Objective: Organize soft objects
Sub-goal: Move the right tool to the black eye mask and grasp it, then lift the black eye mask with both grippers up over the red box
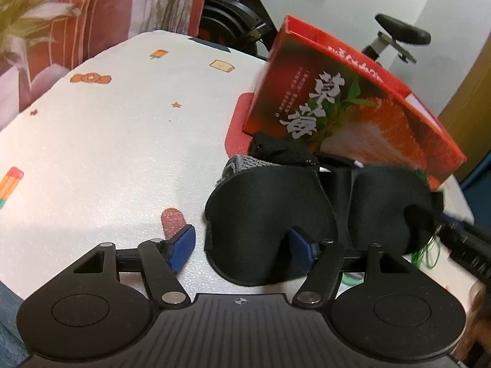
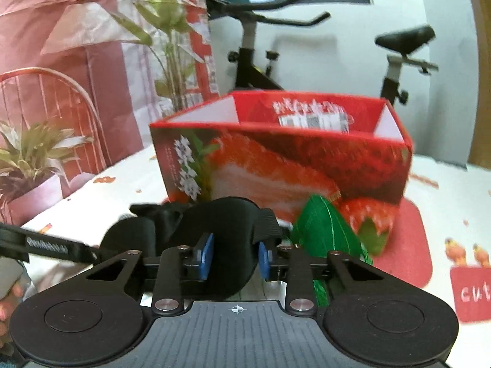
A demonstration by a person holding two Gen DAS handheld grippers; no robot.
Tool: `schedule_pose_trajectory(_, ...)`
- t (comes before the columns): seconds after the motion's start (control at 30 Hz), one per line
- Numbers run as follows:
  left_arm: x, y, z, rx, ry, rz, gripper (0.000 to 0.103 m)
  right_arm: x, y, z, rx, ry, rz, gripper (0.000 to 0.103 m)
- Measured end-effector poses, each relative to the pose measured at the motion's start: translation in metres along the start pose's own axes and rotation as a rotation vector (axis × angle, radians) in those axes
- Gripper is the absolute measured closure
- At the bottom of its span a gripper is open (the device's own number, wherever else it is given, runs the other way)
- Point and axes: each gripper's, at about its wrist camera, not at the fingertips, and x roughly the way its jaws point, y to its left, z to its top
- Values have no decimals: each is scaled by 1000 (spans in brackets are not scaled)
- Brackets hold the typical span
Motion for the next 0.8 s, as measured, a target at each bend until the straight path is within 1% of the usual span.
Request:
schedule_pose_trajectory(0.1,-3,4,0,-44,-11,-49,35,4,-2,-9,3,27,-14,76)
schedule_pose_trajectory(0.17,-5,1,1,-31,-21,-63,34,8,-2,-14,2,45,-20,76)
schedule_pose_trajectory(0.23,-4,-1,1,-21,-16,-61,34,11,-1,-16,3,56,-25,76)
schedule_pose_trajectory(0.33,-1,3,2,-42,-6,-49,33,12,-1,-18,-3,59,-26,76)
schedule_pose_trajectory(0.43,-1,6,4,-50,-18,-26,32,13,0,-19,-5,65,-27,76)
schedule_pose_trajectory(0.5,-1,7,4,-42,-25,-8,28,13,0,-19,-3,67,-27,76)
schedule_pose_trajectory(0.57,2,8,4,-42,-15,-7,24,14,0,-20,-2,69,-28,76)
schedule_pose_trajectory(0.6,2,7,3,-32,-20,-12,21,14,0,-20,-2,71,-27,76)
schedule_pose_trajectory(0.63,3,5,3,-20,-17,-18,20,14,0,-20,-2,72,-27,76)
schedule_pose_trajectory(0.67,4,2,2,-7,-15,-26,20,14,0,-20,0,73,-26,76)
schedule_pose_trajectory(0.73,5,-2,0,9,-3,-69,20,15,0,-20,1,76,-21,75)
schedule_pose_trajectory(0.8,6,-6,-2,24,2,-81,20,14,1,-20,-2,78,-20,75)
